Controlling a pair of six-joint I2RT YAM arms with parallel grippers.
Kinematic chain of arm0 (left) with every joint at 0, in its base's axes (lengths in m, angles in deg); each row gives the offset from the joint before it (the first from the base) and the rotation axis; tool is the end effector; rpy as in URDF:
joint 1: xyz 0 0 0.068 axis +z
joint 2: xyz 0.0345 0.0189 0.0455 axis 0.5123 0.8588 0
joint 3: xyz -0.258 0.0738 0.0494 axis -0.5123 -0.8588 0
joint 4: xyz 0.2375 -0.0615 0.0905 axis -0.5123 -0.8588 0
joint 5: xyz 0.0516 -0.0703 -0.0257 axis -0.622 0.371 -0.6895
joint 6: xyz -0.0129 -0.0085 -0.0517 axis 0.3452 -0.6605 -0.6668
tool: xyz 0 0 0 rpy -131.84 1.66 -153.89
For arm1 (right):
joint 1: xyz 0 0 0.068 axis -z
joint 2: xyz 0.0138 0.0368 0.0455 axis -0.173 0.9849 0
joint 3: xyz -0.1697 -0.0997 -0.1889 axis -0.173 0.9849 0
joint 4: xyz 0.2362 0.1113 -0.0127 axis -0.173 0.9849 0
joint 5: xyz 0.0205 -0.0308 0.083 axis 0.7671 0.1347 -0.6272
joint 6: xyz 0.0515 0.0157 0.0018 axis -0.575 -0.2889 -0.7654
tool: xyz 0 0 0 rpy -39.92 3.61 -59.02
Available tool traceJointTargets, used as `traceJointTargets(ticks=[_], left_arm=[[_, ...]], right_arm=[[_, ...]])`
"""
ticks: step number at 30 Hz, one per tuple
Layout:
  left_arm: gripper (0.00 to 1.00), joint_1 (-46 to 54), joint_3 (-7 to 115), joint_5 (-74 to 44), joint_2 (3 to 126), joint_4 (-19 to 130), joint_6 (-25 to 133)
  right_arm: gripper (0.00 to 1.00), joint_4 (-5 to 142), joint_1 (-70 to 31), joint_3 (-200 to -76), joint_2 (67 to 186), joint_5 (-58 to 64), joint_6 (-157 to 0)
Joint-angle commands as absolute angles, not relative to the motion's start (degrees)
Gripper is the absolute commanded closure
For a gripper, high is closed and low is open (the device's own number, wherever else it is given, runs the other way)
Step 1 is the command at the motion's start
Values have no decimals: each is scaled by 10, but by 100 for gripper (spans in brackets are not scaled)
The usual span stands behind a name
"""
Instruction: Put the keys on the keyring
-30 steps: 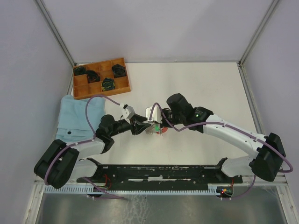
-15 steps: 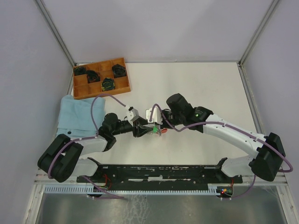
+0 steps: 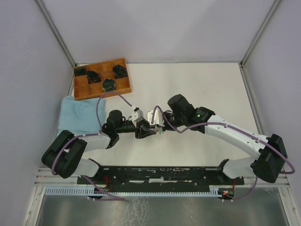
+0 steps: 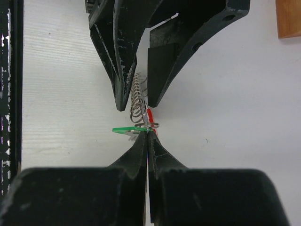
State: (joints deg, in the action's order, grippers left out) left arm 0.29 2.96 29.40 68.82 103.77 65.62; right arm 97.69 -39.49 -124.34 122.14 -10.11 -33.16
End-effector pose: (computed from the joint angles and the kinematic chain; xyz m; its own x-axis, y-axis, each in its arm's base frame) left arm 0.1975 -0.1492 0.1811 -0.1248 0.0753 -0.9893 0.9852 0.1277 -0.1146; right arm 0.1771 0.2262 0.2922 0.1857 -0.6739 -0.7151 -0.9686 -0.0032 -0.2486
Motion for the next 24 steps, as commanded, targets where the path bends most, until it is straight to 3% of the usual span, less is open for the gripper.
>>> traceJointTargets(ticks=[1,15,24], left_arm=[[55,1,46,310,689,1022,698],[52,1,52,302,719,1005,719],[54,4,26,306,674,1083,643]], right_arm=[[99,973,-393,-1283,1214,-120,-321],[99,981,-393,-1284,1206,-124,-320],[99,971,-393,-1272,1202,-118,-325]])
